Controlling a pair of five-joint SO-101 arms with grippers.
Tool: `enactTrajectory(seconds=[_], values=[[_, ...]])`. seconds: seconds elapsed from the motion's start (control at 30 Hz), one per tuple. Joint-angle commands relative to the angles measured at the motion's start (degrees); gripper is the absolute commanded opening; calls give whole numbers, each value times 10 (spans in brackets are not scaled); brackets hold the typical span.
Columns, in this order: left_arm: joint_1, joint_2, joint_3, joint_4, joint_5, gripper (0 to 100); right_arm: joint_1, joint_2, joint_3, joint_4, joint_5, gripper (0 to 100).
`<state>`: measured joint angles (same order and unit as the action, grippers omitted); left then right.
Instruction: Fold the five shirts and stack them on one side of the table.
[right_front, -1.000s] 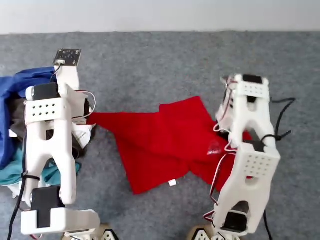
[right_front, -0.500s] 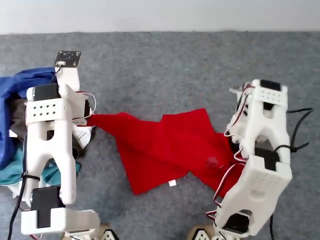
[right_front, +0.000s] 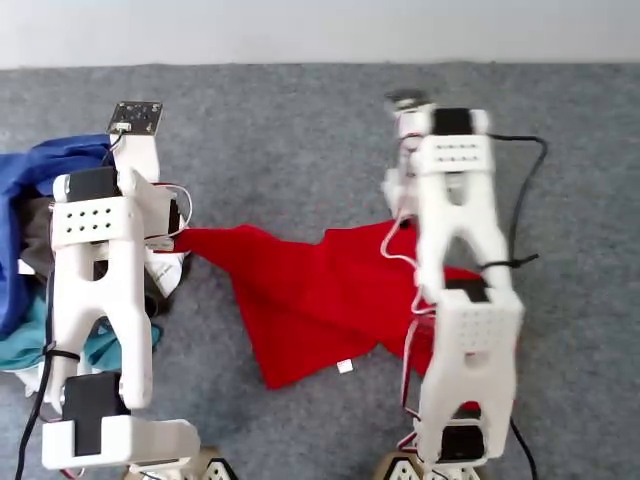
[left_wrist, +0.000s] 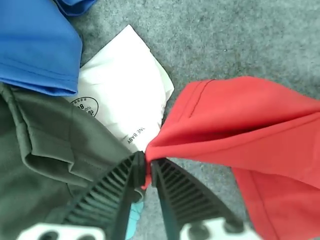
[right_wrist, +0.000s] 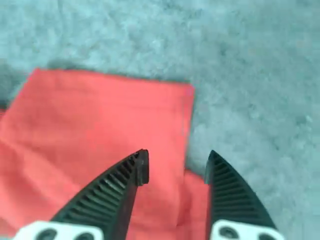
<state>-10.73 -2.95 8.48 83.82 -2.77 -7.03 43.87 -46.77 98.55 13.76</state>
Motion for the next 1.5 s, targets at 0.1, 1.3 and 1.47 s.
enactTrajectory(seconds=[0.1, 1.3, 1.47], values=[[25, -26, -1, 0, 2, 13, 2, 123, -185, 34, 5, 221], [30, -25, -4, 8, 2, 13, 2, 262, -274, 35, 69, 6], [38, -25, -27, 3, 3, 13, 16, 248, -297, 37, 24, 8]])
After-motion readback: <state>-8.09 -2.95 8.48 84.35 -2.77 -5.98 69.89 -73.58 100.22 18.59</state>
